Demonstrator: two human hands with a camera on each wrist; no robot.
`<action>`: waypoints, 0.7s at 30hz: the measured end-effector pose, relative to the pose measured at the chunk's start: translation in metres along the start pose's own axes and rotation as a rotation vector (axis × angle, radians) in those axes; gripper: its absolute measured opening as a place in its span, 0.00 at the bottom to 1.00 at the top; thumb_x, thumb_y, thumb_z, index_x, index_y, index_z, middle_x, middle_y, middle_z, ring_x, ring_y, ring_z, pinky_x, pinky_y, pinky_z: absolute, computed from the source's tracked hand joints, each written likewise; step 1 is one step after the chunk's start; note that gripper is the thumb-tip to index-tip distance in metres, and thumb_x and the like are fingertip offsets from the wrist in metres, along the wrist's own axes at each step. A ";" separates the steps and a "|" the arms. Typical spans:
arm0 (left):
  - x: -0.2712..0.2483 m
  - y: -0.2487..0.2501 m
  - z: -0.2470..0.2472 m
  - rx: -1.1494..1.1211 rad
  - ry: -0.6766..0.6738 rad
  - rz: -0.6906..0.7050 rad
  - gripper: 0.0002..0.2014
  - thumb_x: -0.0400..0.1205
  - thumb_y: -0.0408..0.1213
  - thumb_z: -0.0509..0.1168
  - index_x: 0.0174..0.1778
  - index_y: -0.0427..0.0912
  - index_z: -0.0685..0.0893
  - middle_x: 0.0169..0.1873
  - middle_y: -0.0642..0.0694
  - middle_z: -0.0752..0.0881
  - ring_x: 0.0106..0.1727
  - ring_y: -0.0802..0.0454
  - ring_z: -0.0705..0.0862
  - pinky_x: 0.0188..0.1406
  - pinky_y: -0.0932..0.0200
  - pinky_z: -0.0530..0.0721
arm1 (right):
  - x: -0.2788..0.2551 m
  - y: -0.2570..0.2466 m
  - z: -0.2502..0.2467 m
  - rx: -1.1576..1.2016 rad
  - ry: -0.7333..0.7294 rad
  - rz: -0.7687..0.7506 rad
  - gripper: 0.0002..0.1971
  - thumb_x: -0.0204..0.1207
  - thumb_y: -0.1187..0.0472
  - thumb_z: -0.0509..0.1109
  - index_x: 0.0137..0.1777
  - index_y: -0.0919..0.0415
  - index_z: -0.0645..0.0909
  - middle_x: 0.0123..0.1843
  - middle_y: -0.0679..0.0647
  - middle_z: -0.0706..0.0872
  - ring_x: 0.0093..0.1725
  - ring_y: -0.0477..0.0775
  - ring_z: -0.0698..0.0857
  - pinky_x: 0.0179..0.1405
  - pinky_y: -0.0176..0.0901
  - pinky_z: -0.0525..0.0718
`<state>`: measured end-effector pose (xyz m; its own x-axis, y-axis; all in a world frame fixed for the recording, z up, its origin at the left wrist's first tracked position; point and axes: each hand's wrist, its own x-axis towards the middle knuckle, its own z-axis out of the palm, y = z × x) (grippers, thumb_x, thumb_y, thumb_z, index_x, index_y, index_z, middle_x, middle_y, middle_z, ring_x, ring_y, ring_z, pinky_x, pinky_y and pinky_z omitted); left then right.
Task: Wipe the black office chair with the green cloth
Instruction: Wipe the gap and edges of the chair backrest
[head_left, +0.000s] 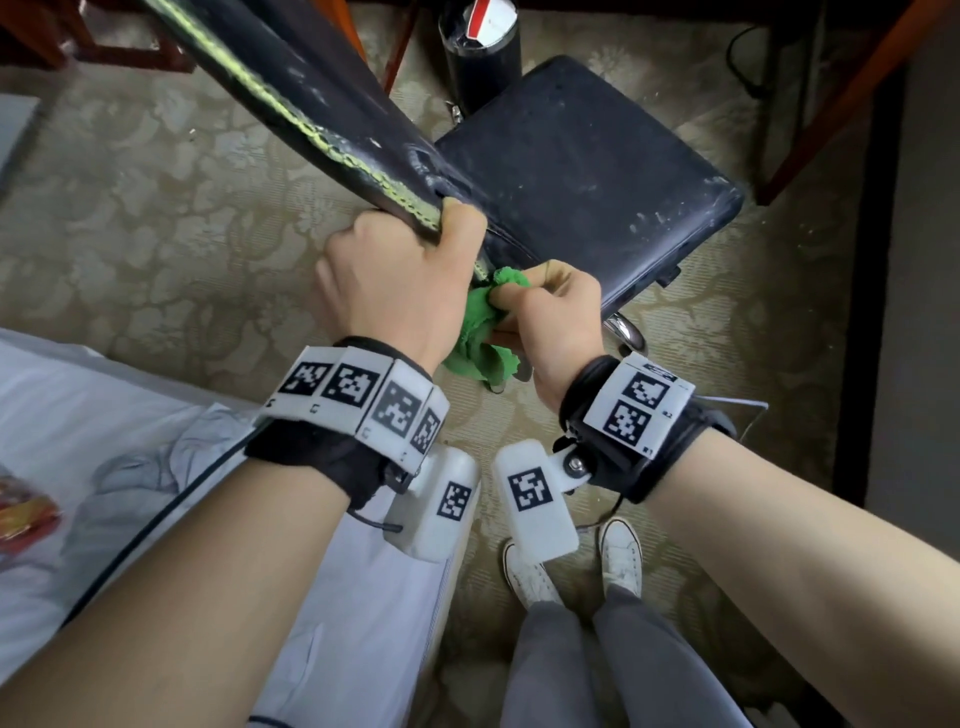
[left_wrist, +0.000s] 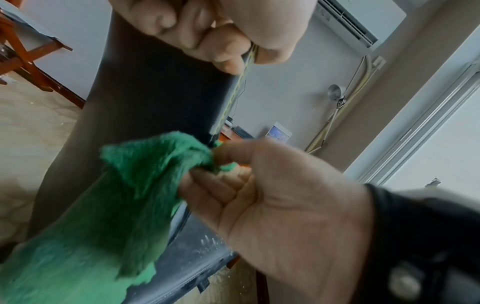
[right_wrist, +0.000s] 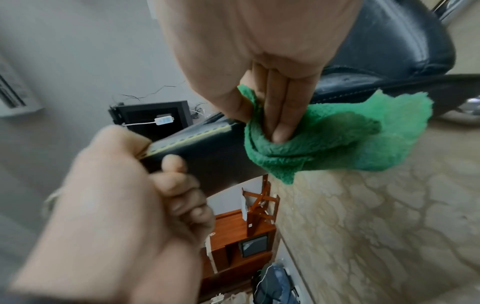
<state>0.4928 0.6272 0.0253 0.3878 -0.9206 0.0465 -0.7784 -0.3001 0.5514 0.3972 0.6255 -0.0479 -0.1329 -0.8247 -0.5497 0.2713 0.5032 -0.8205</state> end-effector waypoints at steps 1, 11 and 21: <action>0.000 0.001 0.000 0.007 -0.002 -0.004 0.28 0.76 0.62 0.54 0.28 0.40 0.82 0.34 0.38 0.83 0.43 0.39 0.74 0.44 0.53 0.66 | -0.002 -0.003 0.001 0.009 -0.008 -0.018 0.11 0.72 0.75 0.70 0.34 0.61 0.76 0.34 0.66 0.85 0.30 0.63 0.87 0.30 0.46 0.86; -0.011 0.008 -0.009 0.015 -0.131 0.012 0.36 0.75 0.69 0.47 0.27 0.44 0.88 0.32 0.44 0.88 0.43 0.39 0.84 0.53 0.47 0.80 | -0.011 -0.008 -0.009 -0.077 0.042 -0.003 0.07 0.68 0.69 0.72 0.36 0.59 0.78 0.43 0.71 0.89 0.40 0.71 0.90 0.40 0.66 0.91; -0.008 0.025 -0.036 -0.084 -0.004 -0.083 0.30 0.76 0.60 0.54 0.26 0.39 0.87 0.25 0.44 0.86 0.37 0.41 0.84 0.46 0.48 0.83 | -0.022 -0.030 0.002 -0.013 -0.037 -0.038 0.08 0.67 0.70 0.73 0.34 0.59 0.77 0.42 0.73 0.88 0.39 0.72 0.90 0.37 0.61 0.91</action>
<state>0.4883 0.6367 0.0687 0.4468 -0.8946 -0.0056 -0.6998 -0.3534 0.6208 0.3939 0.6279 -0.0109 -0.1070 -0.8520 -0.5125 0.2544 0.4749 -0.8425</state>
